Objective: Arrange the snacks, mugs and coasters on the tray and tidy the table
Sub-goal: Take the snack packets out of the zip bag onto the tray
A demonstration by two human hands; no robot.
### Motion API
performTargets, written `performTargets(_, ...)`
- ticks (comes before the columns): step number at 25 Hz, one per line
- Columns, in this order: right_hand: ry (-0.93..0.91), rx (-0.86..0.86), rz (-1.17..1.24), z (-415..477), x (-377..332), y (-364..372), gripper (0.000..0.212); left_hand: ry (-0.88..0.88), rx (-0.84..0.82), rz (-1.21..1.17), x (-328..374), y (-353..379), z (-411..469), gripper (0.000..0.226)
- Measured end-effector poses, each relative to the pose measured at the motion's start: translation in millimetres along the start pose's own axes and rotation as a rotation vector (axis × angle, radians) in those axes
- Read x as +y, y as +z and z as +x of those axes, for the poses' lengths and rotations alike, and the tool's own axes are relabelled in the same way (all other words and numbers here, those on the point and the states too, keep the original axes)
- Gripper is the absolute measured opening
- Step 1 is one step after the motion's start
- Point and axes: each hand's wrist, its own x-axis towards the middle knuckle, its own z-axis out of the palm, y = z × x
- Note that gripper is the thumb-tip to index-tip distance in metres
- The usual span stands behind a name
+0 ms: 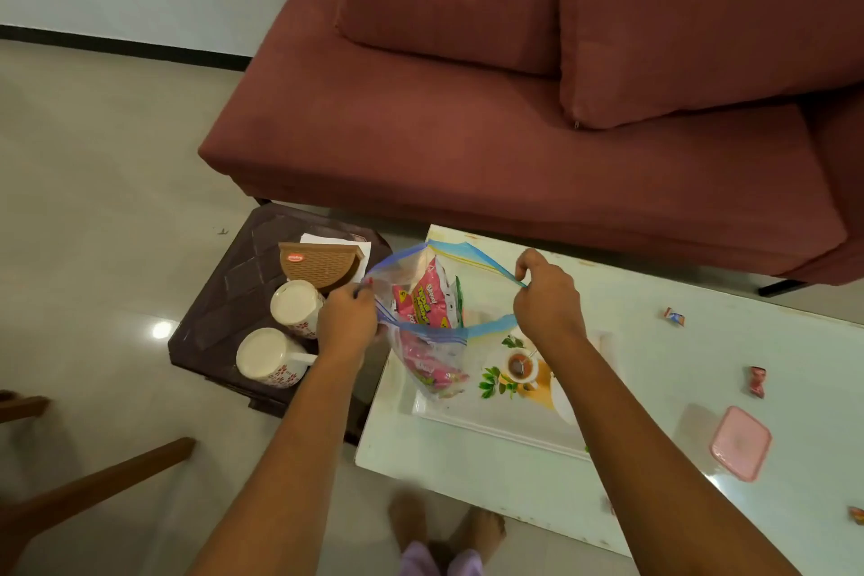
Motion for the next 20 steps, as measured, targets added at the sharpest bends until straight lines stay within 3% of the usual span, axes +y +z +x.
performTargets(3, -0.073, 0.04, -0.094, -11, -1, 14, 0.023, 0.106, -0.097, 0.11, -1, -1, 0, 0.027)
performTargets(7, -0.477, 0.15, -0.211, -28, -3, 42, 0.025, 0.133, -0.123, 0.114, -3, 10, 1, 0.031)
performTargets(9, -0.579, 0.13, -0.29, -33, -2, 63, 0.034, 0.121, -0.141, 0.138, -3, 12, 4, 0.032)
performTargets(11, -0.469, -0.028, -0.25, -33, -7, 80, 0.033, 0.101, -0.145, 0.181, -7, 13, 7, 0.031)
performTargets(15, -0.072, -0.295, -0.068, -26, -16, 102, 0.05, 0.083, -0.132, 0.192, -14, 13, 13, 0.03)
performTargets(20, 0.198, -0.366, 0.117, -7, -11, 128, 0.053, 0.135, -0.164, 0.264, -29, 18, 22, 0.037)
